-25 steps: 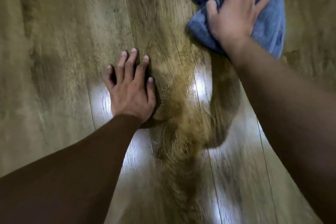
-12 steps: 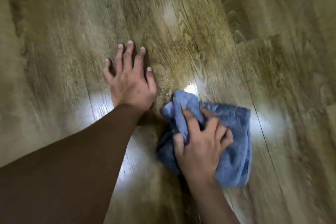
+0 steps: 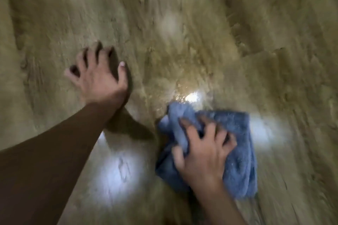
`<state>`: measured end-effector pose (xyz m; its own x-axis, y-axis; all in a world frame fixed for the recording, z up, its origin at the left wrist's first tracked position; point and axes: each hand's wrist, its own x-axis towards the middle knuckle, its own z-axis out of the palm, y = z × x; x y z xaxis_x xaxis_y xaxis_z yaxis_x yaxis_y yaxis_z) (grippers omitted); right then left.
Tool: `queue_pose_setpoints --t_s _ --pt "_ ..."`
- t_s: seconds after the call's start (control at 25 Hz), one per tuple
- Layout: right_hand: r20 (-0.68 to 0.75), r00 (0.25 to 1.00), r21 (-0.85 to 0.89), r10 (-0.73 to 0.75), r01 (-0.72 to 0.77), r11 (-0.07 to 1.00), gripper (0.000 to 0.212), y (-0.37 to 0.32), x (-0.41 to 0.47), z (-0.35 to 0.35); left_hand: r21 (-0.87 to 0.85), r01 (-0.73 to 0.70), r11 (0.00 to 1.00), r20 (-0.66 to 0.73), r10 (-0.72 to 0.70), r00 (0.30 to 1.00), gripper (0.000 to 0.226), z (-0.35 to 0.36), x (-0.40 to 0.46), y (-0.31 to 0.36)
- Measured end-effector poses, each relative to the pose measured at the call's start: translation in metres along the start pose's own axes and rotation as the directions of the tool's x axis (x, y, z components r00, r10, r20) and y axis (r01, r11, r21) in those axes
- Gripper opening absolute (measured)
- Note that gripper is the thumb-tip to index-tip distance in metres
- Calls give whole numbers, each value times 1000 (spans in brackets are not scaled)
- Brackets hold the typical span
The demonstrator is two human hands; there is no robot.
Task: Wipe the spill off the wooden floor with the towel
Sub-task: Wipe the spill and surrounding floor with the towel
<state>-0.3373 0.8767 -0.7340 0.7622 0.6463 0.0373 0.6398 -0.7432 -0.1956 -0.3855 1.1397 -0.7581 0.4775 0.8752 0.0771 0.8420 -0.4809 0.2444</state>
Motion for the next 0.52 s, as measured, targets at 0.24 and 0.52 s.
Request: queue_pose_setpoints --t_s 0.24,0.52 --pt "-74 997 2 26 -26 1000 53 -13 175 2 21 -30 999 31 30 999 52 -1 -1 -2" --pt "-89 995 -54 32 -37 998 55 -27 329 14 9 -43 999 9 42 999 52 1 -3 -2"
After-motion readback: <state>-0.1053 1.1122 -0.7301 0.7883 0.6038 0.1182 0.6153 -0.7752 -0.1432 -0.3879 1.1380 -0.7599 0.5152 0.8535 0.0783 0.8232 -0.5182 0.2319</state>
